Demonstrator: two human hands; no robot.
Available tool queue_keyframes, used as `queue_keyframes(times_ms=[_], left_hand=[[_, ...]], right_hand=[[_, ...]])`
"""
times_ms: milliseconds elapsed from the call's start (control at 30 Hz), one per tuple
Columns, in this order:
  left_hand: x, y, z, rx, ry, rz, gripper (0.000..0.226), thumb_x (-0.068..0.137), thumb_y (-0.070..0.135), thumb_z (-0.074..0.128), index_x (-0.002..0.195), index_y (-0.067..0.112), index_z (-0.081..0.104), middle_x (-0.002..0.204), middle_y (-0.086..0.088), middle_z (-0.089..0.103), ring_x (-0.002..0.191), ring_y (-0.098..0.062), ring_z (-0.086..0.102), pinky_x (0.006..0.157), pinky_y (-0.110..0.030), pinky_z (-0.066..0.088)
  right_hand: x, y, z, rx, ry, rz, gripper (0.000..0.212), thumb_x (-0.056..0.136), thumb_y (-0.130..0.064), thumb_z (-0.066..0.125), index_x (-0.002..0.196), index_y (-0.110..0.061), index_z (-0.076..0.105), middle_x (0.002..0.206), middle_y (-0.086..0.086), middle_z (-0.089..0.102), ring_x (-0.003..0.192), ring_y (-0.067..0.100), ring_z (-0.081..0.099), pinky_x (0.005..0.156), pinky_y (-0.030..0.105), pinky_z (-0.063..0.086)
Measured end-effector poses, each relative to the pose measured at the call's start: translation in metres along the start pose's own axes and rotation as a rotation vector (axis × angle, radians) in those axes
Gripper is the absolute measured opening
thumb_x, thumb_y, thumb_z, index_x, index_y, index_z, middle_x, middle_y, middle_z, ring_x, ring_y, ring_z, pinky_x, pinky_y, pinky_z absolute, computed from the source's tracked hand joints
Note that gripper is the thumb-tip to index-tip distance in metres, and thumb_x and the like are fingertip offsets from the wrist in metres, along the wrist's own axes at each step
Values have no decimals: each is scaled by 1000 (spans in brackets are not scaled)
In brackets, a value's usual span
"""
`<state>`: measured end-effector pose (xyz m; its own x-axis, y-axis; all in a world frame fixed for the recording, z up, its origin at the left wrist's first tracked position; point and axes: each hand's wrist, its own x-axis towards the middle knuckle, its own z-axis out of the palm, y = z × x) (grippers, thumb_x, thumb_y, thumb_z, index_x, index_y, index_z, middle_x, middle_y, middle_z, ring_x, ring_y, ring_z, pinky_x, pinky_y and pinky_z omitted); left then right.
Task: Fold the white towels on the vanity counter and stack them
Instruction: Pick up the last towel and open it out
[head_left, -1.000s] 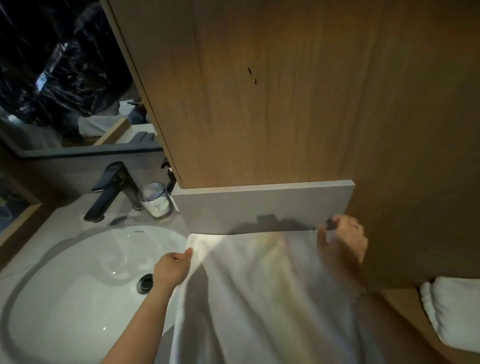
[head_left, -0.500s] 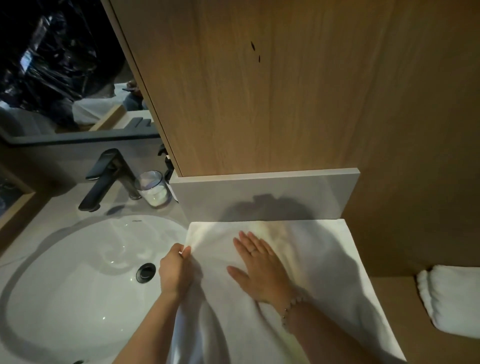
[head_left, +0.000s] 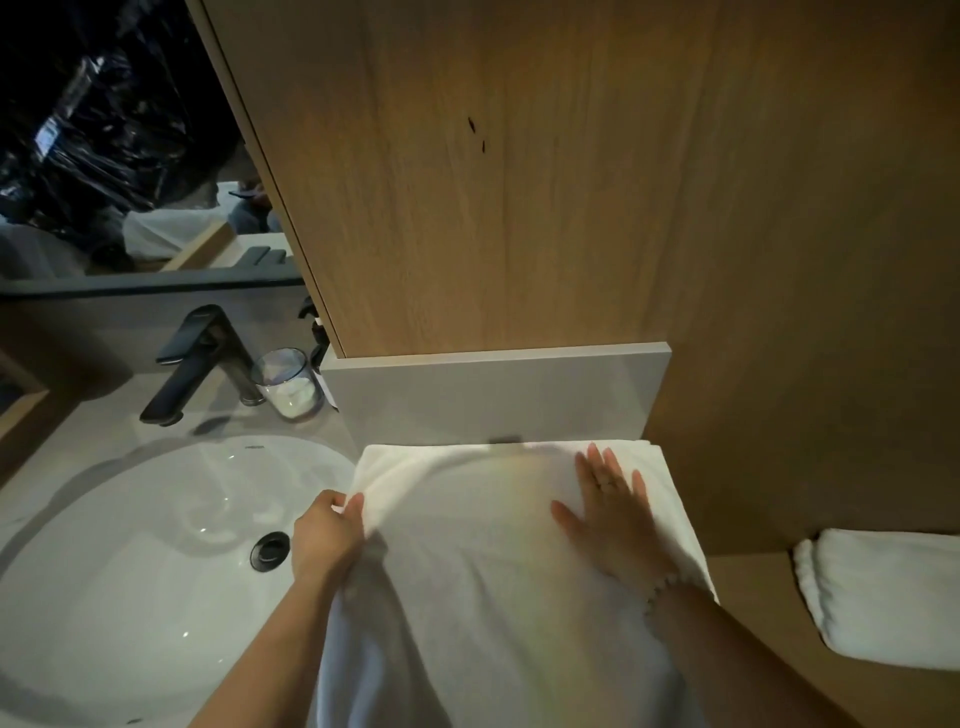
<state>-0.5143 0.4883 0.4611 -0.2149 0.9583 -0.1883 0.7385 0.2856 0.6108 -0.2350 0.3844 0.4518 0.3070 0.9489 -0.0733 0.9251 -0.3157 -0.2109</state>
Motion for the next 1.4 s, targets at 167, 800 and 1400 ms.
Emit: queue_keyframes(times_ms=[167,800,1400], left_hand=[[-31,-9,-9,181,-45,-27,52,88,52,49,108,5,57,112,-15,62,107,-34,56,81,-33,40],[-55,-20,-15,420,11,153,24,100,28,32,86,10,41,97,-14,64,91,-33,59,65,-32,38],[-98,-43,-26,357,-19,60,24,100,27,35,100,6,47,108,-16,61,101,-34,57,71,-30,35]], right_hand=[[-38,-74,23,108,88,-189,61,77,-47,36,124,-14,58,130,6,59,125,24,45,101,44,29],[-57,21,-2,40,-75,-37,126,39,-75,-44,150,-28,-4,157,-8,-14,144,12,-14,113,32,-13],[-106,-81,26,54,-120,-254,62,94,-50,16,125,-22,61,135,-2,55,122,13,54,105,33,35]])
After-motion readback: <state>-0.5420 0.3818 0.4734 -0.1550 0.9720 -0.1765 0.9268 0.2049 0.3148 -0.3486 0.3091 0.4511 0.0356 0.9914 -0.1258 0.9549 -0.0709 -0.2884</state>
